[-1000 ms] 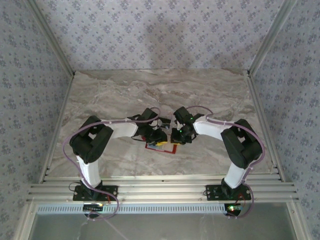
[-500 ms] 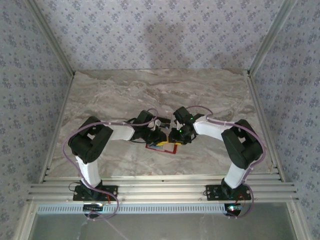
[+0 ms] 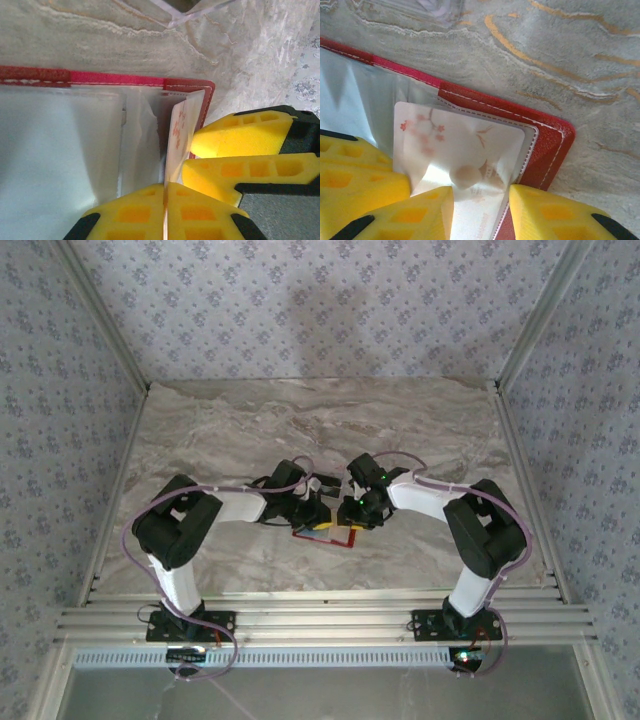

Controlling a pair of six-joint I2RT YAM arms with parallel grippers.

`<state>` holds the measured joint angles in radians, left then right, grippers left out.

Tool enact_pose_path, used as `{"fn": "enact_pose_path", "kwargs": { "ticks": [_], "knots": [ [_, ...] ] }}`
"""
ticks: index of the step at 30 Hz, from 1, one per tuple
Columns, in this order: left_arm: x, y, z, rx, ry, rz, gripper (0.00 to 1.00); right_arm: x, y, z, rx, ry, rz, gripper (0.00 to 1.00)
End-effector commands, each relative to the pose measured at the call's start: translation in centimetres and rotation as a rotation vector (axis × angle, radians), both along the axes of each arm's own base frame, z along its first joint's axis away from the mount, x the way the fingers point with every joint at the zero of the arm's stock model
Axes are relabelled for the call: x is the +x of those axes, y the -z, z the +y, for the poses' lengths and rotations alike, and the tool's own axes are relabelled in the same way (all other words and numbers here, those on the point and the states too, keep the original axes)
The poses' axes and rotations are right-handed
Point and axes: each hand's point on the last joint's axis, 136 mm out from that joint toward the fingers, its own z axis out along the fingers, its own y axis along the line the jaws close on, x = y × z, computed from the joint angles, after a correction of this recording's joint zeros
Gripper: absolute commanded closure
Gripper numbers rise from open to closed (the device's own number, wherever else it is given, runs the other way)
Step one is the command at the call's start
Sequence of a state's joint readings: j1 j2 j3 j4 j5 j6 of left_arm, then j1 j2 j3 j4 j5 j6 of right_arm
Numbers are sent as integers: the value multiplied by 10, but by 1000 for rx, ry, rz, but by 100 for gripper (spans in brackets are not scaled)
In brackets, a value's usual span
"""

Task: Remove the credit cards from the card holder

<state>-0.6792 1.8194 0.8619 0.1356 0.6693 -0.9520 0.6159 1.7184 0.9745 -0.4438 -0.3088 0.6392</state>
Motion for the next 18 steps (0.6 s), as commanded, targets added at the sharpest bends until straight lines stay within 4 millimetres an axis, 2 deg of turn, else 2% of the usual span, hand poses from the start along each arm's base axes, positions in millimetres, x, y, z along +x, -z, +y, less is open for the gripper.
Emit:
{"fn": "enact_pose_path", "kwargs": {
  "ticks": [1,9,18],
  "knots": [
    [5,-16,-4,-48,10,-37,92,-14,12,-20,-84,13,50,65],
    [4,-14,3,-11,0,-49,95,-16,13,-24,-106,17,52,65],
    [5,-21,12,16,-6,-71,96,-17,23,-30,-146,-10,52,67]
  ]
}}
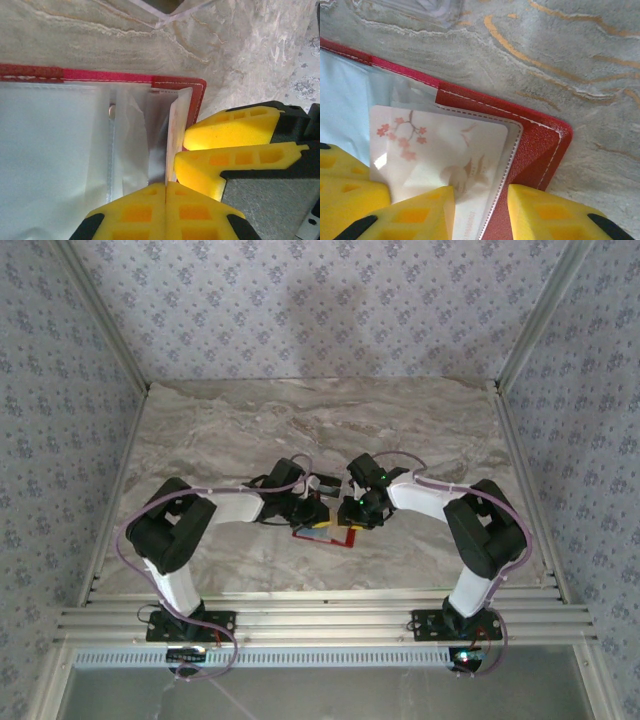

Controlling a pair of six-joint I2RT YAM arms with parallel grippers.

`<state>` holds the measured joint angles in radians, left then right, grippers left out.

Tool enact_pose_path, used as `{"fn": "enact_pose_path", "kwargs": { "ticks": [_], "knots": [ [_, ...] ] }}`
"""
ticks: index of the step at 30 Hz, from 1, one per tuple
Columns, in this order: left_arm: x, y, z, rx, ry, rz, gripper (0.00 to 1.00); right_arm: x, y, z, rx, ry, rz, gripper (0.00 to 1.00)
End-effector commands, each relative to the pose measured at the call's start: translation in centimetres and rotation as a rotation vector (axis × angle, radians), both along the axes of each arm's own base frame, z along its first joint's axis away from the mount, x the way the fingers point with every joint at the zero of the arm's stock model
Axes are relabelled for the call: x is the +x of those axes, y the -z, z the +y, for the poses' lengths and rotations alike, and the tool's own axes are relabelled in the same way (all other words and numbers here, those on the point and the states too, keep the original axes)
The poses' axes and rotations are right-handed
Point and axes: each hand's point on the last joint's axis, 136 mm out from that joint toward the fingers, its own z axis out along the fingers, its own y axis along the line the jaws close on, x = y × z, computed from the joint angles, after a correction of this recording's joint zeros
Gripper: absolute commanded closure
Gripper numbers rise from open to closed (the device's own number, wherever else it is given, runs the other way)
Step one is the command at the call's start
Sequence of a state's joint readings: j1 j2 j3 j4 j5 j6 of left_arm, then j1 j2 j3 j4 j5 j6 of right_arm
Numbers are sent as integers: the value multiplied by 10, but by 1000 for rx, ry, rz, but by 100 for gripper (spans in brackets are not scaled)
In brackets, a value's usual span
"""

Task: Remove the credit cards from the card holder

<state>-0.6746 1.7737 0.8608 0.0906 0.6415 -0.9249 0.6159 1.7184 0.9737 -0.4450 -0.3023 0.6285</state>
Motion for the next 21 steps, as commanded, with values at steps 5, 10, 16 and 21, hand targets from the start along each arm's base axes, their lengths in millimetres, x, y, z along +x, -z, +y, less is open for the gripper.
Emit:
{"fn": "enact_pose_path", "kwargs": {
  "ticks": [5,10,16,21],
  "knots": [
    [3,-12,10,12,-3,-37,96,-18,26,-32,-157,-3,61,71],
    [2,-11,13,21,-1,-39,96,-19,27,-36,-175,-4,63,73],
    [0,8,15,63,3,-19,96,-17,19,-35,-171,4,38,74],
    [-3,22,13,92,8,-1,96,-11,0,-31,-124,25,-16,74]
  ]
}}
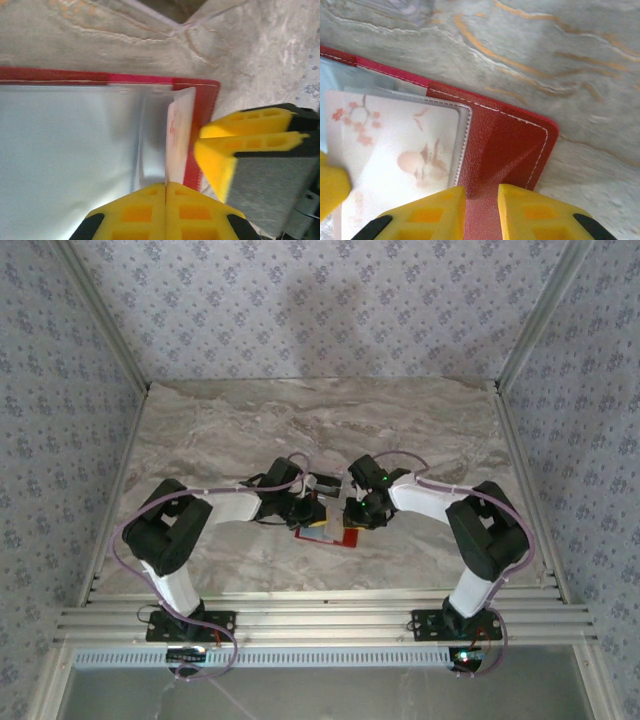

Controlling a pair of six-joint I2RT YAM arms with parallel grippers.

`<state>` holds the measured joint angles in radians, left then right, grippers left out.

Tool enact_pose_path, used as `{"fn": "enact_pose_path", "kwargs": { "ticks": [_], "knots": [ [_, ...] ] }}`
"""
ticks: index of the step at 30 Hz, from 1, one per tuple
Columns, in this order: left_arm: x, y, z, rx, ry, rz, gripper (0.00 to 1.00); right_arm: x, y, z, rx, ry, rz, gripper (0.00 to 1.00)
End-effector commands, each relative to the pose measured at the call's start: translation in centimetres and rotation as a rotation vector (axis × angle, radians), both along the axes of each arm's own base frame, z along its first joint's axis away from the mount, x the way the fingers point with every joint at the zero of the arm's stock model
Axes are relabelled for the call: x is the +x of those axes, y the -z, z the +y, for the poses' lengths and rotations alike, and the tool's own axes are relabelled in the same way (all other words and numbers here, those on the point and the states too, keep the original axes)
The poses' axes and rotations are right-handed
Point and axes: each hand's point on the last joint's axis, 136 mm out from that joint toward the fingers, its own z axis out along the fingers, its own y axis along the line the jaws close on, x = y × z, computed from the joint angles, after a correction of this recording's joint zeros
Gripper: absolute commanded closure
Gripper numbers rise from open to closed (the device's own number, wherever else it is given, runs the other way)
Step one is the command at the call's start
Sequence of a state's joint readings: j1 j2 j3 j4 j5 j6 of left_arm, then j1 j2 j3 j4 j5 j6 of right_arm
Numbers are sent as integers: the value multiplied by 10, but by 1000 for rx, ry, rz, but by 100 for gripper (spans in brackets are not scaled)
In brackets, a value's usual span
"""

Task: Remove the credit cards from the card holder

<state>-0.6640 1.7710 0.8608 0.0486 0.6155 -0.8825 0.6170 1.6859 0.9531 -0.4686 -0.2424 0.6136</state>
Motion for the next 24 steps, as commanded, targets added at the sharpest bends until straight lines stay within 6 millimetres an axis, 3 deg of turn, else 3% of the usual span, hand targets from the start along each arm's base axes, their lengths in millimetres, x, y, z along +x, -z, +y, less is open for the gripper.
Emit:
{"fn": "enact_pose_path", "kwargs": {
  "ticks": [1,8,24],
  "knots": [
    [-5,17,3,51,12,16,96,-7,-3,-17,-59,25,6,75],
    [-9,23,-2,65,29,25,96,2,-9,-7,-18,24,-2,89],
    [-10,24,-3,70,36,34,96,20,-10,8,8,11,-12,92]
  ]
}}
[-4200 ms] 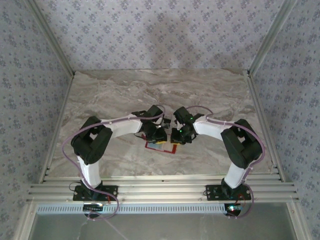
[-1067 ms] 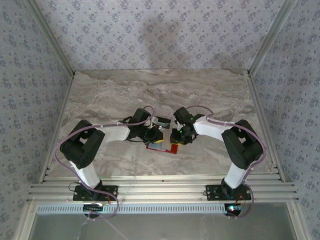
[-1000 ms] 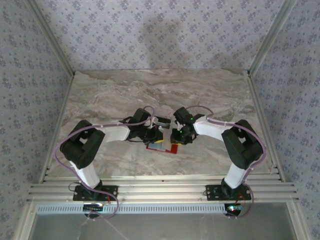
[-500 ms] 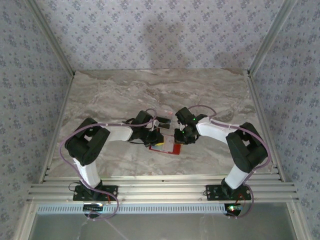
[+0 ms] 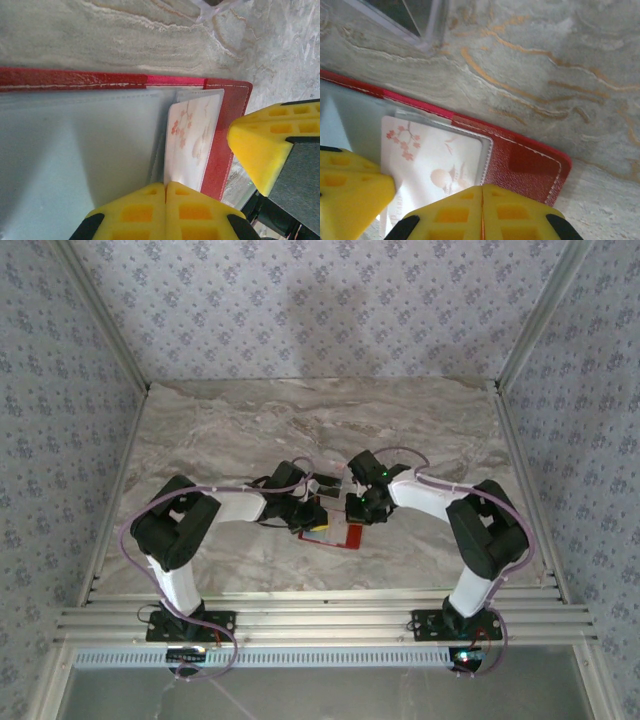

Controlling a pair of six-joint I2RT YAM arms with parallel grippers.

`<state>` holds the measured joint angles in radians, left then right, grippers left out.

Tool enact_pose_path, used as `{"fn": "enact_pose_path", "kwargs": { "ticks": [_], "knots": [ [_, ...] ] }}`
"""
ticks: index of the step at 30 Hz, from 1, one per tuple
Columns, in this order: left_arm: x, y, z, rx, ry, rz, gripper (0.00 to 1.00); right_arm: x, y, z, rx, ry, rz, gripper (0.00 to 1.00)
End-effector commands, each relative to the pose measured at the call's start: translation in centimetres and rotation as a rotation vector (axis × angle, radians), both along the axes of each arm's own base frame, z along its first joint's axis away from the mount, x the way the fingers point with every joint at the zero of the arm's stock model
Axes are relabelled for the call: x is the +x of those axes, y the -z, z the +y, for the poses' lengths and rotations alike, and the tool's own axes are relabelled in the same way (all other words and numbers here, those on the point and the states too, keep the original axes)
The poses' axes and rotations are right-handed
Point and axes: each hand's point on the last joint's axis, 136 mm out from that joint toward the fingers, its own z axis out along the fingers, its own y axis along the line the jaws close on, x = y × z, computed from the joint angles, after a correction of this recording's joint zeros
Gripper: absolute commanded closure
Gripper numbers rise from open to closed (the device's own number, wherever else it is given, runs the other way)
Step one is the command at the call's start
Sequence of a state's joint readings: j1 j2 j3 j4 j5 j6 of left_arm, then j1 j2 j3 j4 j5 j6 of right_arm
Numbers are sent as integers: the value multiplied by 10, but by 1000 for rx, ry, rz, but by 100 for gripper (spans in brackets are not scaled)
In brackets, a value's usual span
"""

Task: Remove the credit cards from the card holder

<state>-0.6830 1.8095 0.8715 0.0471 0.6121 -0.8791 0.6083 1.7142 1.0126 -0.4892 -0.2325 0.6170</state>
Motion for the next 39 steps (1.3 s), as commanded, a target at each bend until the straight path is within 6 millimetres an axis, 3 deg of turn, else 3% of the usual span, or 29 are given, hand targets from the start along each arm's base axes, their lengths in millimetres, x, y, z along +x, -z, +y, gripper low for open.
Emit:
{"fn": "enact_pose_path", "kwargs": {
  "ticks": [1,12,25,39],
  "knots": [
    [-5,13,2,49,17,15,96,6,-3,4,8,-6,3,92],
    [-4,10,0,43,26,10,96,-3,29,-4,-52,-11,63,92],
    [-3,-3,9,98,45,-34,96,-18,45,-41,-316,-60,93,94],
    [0,-12,24,120,34,-57,96,-23,46,-51,-368,-67,106,96]
  ]
}}
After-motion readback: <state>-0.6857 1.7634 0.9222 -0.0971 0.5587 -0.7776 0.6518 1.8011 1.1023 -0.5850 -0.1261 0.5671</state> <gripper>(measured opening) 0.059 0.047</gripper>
